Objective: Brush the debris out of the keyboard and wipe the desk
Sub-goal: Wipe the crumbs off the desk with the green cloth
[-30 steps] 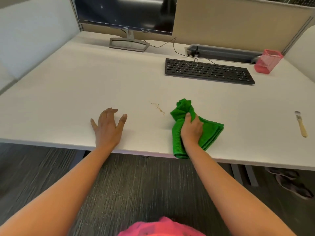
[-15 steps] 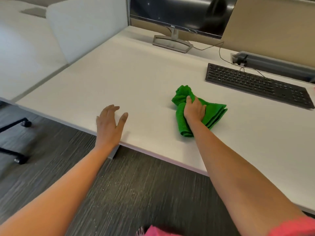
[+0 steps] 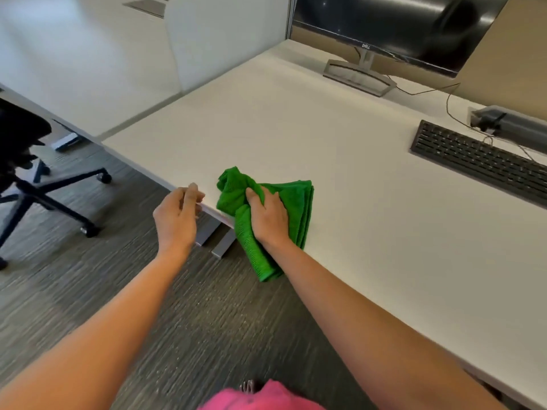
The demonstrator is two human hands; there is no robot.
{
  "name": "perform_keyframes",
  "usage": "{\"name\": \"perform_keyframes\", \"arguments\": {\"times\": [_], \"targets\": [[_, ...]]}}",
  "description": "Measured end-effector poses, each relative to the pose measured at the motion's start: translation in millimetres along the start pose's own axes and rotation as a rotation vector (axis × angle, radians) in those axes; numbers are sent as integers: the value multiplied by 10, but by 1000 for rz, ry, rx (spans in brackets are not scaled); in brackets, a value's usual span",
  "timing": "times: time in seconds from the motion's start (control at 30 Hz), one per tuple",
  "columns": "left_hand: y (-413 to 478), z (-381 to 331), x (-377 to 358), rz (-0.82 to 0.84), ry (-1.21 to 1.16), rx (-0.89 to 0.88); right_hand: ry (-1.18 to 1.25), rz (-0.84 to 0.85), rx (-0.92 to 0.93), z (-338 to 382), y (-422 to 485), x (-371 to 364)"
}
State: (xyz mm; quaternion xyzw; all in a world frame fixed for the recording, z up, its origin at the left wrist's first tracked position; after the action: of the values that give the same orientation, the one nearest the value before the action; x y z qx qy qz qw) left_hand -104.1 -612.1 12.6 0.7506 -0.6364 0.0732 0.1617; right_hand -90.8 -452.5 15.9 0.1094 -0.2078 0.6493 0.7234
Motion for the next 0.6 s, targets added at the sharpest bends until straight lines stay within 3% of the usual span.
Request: {"name": "perform_keyframes", "arguments": {"times": [0.23, 0.37, 0.5, 0.6], "targets": [[-316, 133, 370, 296, -354, 456, 118, 139, 93, 311, -309, -762], [-382, 294, 694, 354, -335, 535, 164, 174, 42, 204, -398, -1086], [-323, 251, 806, 468, -224, 509, 116, 179, 114, 140, -321, -1227], [-198, 209, 805, 410, -56, 445, 85, 290, 164, 125, -349, -1300]]}}
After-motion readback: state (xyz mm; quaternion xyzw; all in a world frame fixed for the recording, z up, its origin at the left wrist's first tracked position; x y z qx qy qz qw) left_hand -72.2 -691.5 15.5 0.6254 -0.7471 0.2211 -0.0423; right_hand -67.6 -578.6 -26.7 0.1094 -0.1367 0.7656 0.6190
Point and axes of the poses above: each hand's wrist, its own y-axis towards the middle knuckle, its own x-axis out of the back of the hand, z = x × y, the point moved 4 cm from there along y, towards the middle knuckle, and after that the axes turned 7 degrees about z, right-handed, at the moved point
